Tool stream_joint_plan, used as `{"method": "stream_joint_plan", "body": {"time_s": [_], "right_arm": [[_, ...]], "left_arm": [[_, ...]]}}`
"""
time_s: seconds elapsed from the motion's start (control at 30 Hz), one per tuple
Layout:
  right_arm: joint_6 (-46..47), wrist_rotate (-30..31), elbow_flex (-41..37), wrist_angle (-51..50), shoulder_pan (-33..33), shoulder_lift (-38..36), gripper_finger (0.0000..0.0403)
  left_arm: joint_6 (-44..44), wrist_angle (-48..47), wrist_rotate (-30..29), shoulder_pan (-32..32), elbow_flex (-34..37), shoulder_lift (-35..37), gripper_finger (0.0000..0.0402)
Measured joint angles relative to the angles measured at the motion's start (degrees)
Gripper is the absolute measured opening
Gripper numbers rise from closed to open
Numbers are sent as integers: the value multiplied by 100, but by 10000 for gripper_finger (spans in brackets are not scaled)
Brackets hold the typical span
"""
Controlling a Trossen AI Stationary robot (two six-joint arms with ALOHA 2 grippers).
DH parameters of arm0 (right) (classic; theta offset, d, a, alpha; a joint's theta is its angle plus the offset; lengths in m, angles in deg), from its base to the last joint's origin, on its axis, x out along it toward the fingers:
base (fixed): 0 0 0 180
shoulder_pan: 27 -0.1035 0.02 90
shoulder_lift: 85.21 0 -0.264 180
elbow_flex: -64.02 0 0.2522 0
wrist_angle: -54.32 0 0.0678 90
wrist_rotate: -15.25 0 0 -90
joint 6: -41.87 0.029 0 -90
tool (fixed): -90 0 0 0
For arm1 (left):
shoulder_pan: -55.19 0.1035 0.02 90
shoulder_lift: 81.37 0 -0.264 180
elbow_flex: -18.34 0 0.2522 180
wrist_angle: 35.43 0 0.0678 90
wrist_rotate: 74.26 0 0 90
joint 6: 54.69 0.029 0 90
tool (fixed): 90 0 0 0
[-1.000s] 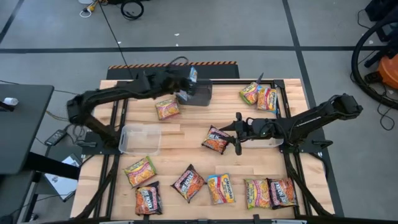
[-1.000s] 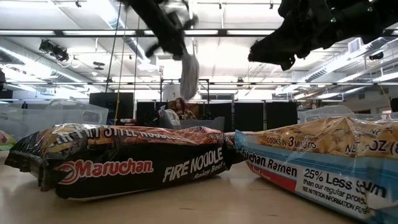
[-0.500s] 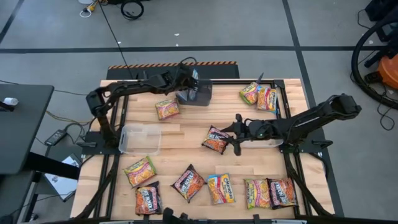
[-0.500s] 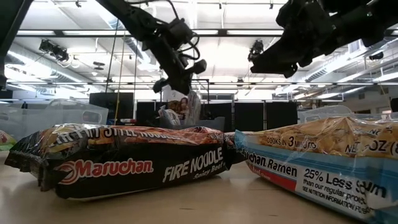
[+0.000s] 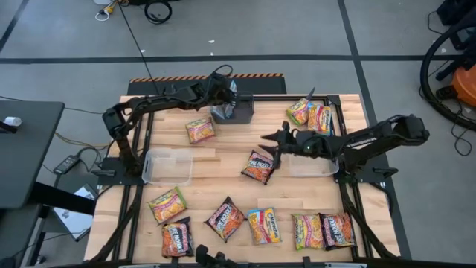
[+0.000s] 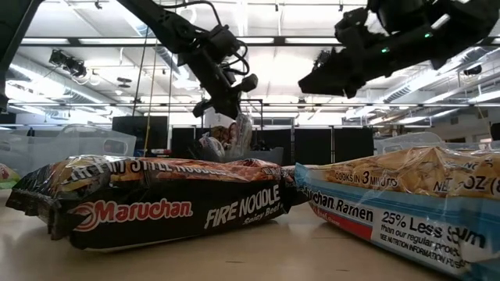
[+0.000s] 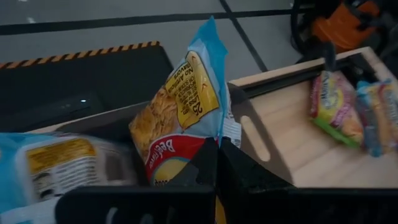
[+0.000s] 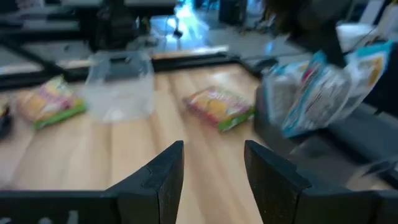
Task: Sort Maruchan noodles
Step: Put the blue noodle pack into the black bin
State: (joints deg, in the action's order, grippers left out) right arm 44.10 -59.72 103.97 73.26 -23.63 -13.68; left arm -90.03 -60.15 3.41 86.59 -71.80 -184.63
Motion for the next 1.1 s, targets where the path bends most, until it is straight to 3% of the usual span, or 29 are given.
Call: {"method": "stream_joint_plan", "body": {"time_s": [0.27, 0.6, 1.1], "right_arm": [[-74, -161, -2, 35, 406, 60, 174], [55, -166, -2, -159, 412, 58, 174], [50, -157, -4, -349, 418, 47, 174]], "left_arm": [[-156, 461, -99, -87, -11, -145, 8], [-602, 1262, 261, -76, -2, -763, 9], [-658, 1889, 181, -286, -2, -1026, 9]]}}
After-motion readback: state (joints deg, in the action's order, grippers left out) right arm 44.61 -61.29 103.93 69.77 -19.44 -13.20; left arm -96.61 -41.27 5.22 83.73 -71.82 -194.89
